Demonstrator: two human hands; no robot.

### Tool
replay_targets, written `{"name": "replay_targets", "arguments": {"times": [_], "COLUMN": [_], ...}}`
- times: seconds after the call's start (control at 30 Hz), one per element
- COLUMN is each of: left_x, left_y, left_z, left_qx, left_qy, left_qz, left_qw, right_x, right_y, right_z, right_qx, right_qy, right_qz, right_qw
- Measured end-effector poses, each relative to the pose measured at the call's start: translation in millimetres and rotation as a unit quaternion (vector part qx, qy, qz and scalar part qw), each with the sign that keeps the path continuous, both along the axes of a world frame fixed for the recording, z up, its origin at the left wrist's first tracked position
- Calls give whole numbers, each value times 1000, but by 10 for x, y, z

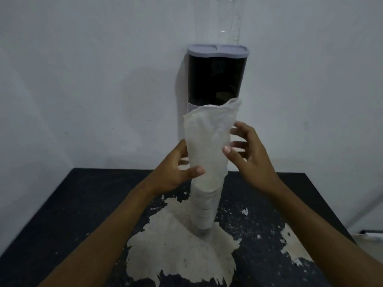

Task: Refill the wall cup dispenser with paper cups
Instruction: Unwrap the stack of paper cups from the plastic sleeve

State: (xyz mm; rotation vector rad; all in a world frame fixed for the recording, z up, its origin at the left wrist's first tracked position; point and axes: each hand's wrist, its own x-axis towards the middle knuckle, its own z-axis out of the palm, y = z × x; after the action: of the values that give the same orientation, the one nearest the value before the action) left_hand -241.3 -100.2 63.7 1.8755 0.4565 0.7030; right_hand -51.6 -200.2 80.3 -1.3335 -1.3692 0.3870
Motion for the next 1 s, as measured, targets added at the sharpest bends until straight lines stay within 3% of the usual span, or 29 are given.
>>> {"name": "replay_targets", "arguments": {"times": [0.07,0.13,0.23,0.3,0.7,1.0], "left_x": [-96,-169,-159,-87,202,220], "left_y": [-8,-6,-40,-79,-146,-97], "left_z": [-289,-629,-984,-1051,-1163,-1245], "left_qx": [-64,-106,-81,-72,0,41], "left_qy": [-27,-2,97,120,99,191], "left_qz": [21,83,156,167,260,244], "left_qw": [997,991,980,976,961,950], "right_x": [61,133,152,118,-4,-5], "right_y": [-92,-167,-238,-230,-46,2], "right_z": [-246,-588,-1054,-1221,-1246,-1280], "right_qx": [-22,-61,-125,-149,-99,-83], "right_qy": [-1,-13,-17,-10,-4,-11], "right_qz": [-9,-31,-50,-58,-90,-86], "right_qw": [1000,998,991,987,991,993]}}
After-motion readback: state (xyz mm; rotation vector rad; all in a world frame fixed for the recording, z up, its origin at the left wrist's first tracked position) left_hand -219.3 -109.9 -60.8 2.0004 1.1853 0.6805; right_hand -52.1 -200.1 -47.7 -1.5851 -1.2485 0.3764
